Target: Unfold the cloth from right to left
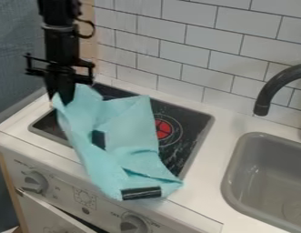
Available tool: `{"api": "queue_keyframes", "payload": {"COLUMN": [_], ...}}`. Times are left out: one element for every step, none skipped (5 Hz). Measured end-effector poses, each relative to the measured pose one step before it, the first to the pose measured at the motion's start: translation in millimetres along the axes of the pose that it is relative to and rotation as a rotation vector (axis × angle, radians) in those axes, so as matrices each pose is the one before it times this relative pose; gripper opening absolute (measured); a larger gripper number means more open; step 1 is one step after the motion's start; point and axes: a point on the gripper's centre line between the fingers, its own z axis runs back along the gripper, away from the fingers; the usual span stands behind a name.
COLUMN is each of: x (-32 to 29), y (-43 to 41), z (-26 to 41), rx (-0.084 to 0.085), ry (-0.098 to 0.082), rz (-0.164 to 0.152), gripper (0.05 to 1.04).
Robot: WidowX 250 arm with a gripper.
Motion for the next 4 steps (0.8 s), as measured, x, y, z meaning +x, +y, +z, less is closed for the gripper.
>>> {"api": "queue_keyframes", "payload": {"x": [-21.12,-11.63,2.13,1.86], "y": [21.38,11.38,3.54,-1.77], "z": [-2.99,-13.02,-20.66,-15.15], "rx": [0.0281,0.0005,0.0381,0.0192], "ry": [0.0074,0.0105,0.0135,0.0313], "rz": [0.0923,0.0503,0.0444,0.0125], "gripper": [0.054,0.054,0.054,0.080]}}
